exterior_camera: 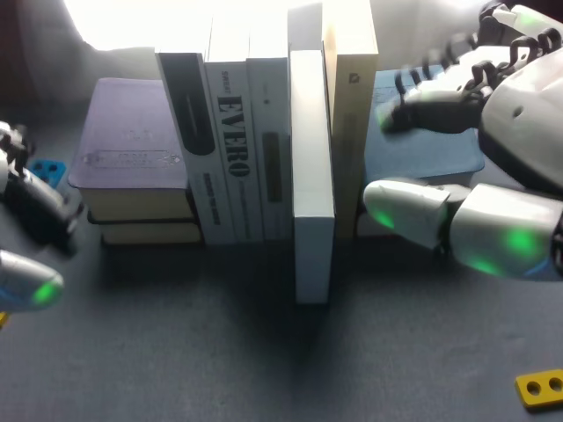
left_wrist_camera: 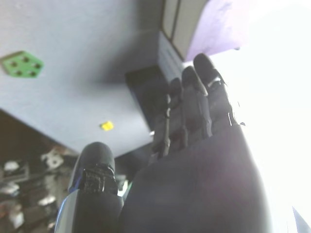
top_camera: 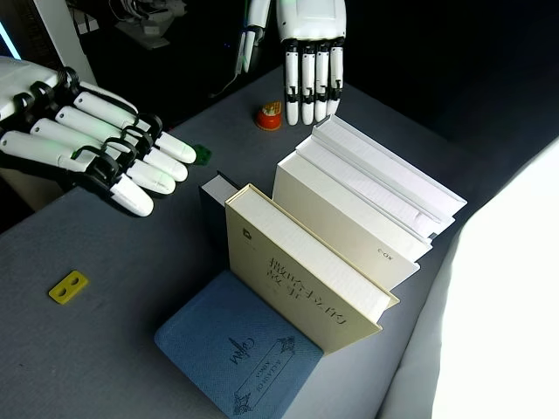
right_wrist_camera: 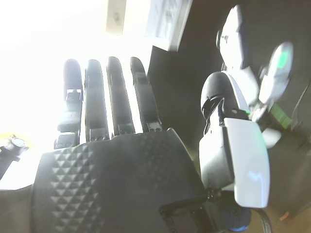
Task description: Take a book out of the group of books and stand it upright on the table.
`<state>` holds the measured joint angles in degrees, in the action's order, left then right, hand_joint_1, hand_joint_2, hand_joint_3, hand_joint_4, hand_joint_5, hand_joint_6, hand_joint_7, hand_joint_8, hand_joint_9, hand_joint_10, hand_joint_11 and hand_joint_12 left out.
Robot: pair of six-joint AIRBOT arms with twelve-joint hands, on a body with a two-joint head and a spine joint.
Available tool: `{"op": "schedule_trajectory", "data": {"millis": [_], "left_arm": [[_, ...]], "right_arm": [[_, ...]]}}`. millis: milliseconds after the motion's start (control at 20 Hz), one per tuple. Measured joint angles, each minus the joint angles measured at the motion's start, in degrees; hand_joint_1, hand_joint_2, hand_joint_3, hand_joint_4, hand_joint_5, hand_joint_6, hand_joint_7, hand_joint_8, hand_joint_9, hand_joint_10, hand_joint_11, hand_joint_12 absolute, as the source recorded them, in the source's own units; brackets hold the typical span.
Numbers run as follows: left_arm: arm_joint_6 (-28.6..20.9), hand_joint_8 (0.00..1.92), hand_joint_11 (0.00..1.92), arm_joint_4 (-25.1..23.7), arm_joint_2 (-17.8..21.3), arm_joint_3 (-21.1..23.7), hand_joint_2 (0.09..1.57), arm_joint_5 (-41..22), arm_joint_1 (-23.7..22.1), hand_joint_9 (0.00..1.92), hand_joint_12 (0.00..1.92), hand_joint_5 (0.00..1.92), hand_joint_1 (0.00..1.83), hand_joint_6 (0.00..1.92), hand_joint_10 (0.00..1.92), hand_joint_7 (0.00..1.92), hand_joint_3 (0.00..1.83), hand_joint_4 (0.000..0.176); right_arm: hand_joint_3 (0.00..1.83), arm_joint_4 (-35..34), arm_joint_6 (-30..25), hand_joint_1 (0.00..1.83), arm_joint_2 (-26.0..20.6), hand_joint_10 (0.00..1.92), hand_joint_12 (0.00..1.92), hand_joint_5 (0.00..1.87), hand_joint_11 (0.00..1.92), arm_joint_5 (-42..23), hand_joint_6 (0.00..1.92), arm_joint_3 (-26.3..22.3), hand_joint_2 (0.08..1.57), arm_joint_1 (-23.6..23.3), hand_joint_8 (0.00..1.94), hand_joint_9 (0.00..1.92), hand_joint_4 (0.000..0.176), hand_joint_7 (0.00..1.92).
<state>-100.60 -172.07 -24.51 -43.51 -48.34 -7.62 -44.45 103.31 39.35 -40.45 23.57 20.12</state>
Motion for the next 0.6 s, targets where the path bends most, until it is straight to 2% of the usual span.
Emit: {"op": "schedule_trajectory", "data": {"millis": [50, 100, 150, 200, 250, 300, 400, 450, 550, 600], "left_arm": [[0.0, 1.05, 0.34, 0.0, 0.0, 0.13, 1.34, -0.26, 0.0, 0.56, 1.64, 0.82, 0.09, 0.26, 1.27, 0.64, 0.0, 0.0], [-0.02, 1.27, 0.42, 0.0, 0.0, 0.57, 1.36, -0.09, -0.02, 0.62, 1.73, 0.79, 0.06, 0.64, 1.43, 0.69, 0.0, 0.0], [0.0, 1.47, 0.54, 0.04, -0.02, 0.72, 1.37, 0.09, -0.02, 0.75, 1.85, 0.82, 0.03, 1.07, 1.67, 0.83, 0.0, 0.0], [-0.07, 1.6, 0.63, 0.2, -0.13, 0.72, 1.37, 0.09, -0.02, 0.83, 1.91, 0.86, 0.01, 1.36, 1.81, 0.94, 0.0, 0.0], [-0.02, 1.72, 0.74, 0.0, -0.13, 0.63, 1.37, 0.11, -0.02, 0.92, 1.92, 0.89, 0.0, 1.55, 1.9, 1.01, 0.0, 0.0], [0.02, 1.81, 0.87, 0.0, -0.13, 0.35, 1.38, 0.09, -0.02, 1.0, 1.92, 0.89, 0.0, 1.68, 1.92, 1.05, 0.0, 0.0], [0.0, 1.83, 0.92, 0.0, -0.13, 0.37, 1.38, 0.0, -0.37, 1.02, 1.92, 0.89, 0.0, 1.71, 1.92, 1.05, 0.0, 0.0], [0.0, 1.83, 0.93, 0.0, -0.13, 0.57, 1.38, 0.22, -0.44, 1.04, 1.92, 0.88, 0.0, 1.63, 1.92, 1.04, 0.0, 0.0], [-0.02, 1.84, 0.93, 0.0, -0.13, 0.59, 1.38, 0.24, -0.44, 1.03, 1.92, 0.88, 0.0, 1.62, 1.92, 1.04, 0.0, 0.0], [0.0, 1.85, 0.93, 0.0, -0.13, 0.59, 1.38, 0.26, -0.44, 1.03, 1.92, 0.86, 0.0, 1.69, 1.92, 1.03, 0.0, 0.0]], "right_arm": [[0.0, -0.39, -0.2, 0.0, 0.04, 1.29, 1.74, 0.68, 0.2, 0.61, 0.86, 0.09, 1.23, -0.35, 0.93, 0.51, 0.0, 0.72], [0.0, -0.15, -0.31, 0.0, 0.11, 1.49, 1.88, 0.72, 0.29, 1.22, 1.08, 0.09, 1.24, -0.72, 1.14, 0.56, 0.0, 0.76], [0.0, -0.07, -0.31, 0.0, 0.33, 1.68, 1.91, 0.84, 0.36, 1.36, 1.34, 0.09, 1.24, -1.03, 1.33, 0.66, 0.0, 0.9], [0.0, 0.33, -0.42, 0.0, 0.5, 1.74, 1.92, 0.89, 0.4, 1.27, 1.54, 0.09, 1.24, -1.03, 1.43, 0.71, 0.0, 0.96], [0.0, 0.28, -0.35, 0.0, 0.79, 1.85, 1.92, 0.92, 0.5, 1.38, 1.7, 0.09, 1.25, -1.11, 1.57, 0.78, 0.0, 0.99], [0.0, 0.37, 0.22, 0.0, 1.14, 1.91, 1.92, 0.88, 0.5, 1.6, 1.76, 0.09, 1.25, -1.2, 1.66, 0.79, 0.0, 0.98], [0.0, 0.74, 0.55, 0.0, 1.38, 1.92, 1.92, 0.92, 0.56, 1.77, 1.78, 0.15, 1.25, -1.4, 1.7, 0.86, 0.0, 1.01], [0.0, 0.83, 0.66, 0.0, 1.44, 1.92, 1.92, 0.94, 0.57, 1.75, 1.78, 0.17, 1.25, -1.42, 1.76, 0.9, 0.0, 1.02], [0.0, 0.81, 0.83, 0.0, 1.57, 1.92, 1.92, 0.94, 0.58, 2.14, 1.77, 0.92, 1.25, -1.44, 1.75, 0.9, 0.0, 1.01], [0.0, 0.57, 0.98, 0.0, 1.6, 1.92, 1.92, 0.92, 0.55, 2.78, 1.75, 1.51, 1.25, -1.95, 1.73, 0.87, 0.0, 0.99]]}}
